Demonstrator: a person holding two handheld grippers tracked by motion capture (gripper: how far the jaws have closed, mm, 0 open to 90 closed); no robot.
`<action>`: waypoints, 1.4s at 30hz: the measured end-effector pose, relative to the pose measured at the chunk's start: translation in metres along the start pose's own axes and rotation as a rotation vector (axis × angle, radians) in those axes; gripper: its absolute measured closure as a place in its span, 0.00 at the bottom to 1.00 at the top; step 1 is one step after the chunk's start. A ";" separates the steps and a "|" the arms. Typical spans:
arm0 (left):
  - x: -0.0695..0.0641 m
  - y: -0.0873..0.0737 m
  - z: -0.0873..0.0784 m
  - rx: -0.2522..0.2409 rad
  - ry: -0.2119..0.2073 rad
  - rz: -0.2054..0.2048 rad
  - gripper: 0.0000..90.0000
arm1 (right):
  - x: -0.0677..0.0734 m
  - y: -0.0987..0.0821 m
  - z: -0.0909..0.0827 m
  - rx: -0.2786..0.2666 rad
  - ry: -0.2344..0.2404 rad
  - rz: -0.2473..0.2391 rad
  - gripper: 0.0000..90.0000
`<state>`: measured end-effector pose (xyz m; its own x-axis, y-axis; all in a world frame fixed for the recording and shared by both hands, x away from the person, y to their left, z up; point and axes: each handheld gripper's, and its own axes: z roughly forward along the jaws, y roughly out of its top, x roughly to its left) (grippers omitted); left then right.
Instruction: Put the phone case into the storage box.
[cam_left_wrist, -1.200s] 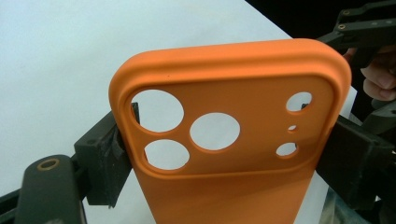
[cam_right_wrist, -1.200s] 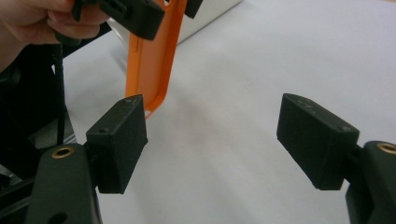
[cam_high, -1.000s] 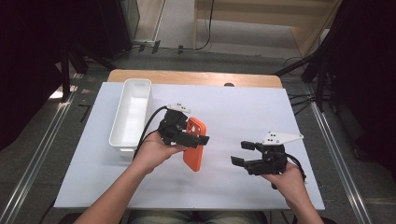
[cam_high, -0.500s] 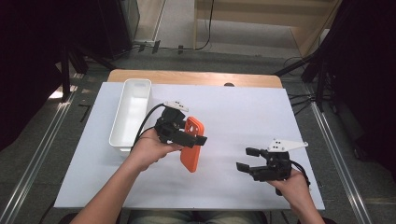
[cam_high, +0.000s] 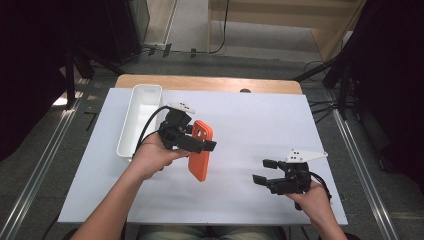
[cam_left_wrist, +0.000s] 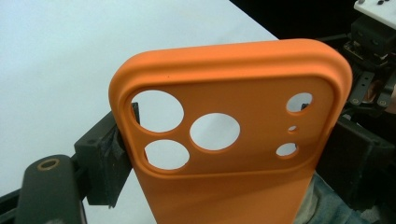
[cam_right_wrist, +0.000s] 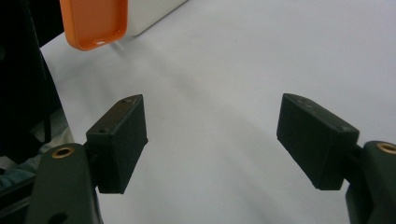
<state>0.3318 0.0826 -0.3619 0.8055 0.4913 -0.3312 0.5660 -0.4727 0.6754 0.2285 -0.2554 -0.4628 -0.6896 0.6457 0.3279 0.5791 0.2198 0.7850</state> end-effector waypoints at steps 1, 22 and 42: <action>0.001 0.000 -0.001 -0.001 0.000 0.000 0.16 | 0.000 0.000 0.000 -0.001 0.000 0.001 0.26; 0.011 0.005 -0.034 -0.021 0.040 0.023 0.16 | 0.000 -0.002 0.003 0.011 0.003 -0.006 0.26; 0.024 0.006 -0.073 -0.080 0.076 -0.032 0.16 | -0.003 -0.004 0.005 0.049 -0.022 0.020 0.26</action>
<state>0.3422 0.1447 -0.3179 0.7697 0.5609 -0.3049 0.5733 -0.3970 0.7167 0.2300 -0.2548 -0.4693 -0.6687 0.6658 0.3311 0.6134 0.2422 0.7517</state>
